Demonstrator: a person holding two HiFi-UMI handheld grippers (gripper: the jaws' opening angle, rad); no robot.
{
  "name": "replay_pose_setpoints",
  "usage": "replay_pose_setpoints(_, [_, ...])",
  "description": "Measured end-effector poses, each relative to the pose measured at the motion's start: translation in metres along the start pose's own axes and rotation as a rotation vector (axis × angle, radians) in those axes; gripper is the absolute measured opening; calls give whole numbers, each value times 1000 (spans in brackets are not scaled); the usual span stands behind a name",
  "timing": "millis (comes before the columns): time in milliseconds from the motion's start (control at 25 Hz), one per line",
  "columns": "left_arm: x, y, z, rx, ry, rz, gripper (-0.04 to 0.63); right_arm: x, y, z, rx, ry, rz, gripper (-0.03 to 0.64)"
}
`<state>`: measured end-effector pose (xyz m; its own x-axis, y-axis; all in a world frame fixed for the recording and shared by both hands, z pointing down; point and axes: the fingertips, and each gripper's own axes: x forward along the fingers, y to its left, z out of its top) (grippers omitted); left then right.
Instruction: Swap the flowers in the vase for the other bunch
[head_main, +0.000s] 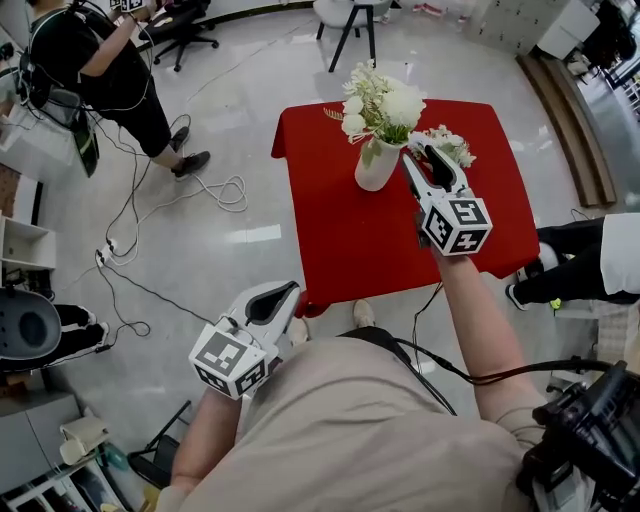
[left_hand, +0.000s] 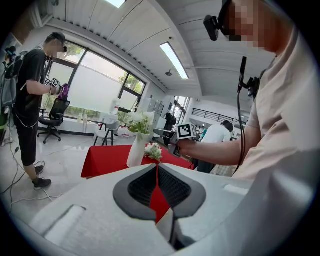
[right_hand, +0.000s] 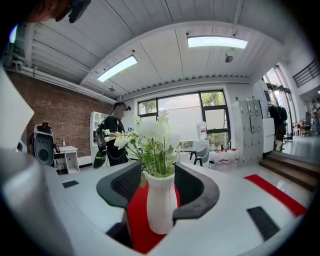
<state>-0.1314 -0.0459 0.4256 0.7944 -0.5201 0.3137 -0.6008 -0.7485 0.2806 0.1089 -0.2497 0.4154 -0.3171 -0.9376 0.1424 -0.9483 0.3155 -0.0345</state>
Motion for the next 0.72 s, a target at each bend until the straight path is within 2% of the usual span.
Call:
replay_pose_setpoints(240, [-4,1,-4,12,12,-44,9,-27,21,-19,1,48,-18,156])
replay_pose_setpoints(440, [-10,-1,-8,28,24,-90,9,-53,41,-36,-2,93,-53,78])
replay_pose_setpoints(720, [-17,3,-14,43,44,-138,9,-82,70,-62,44,137,-82,48])
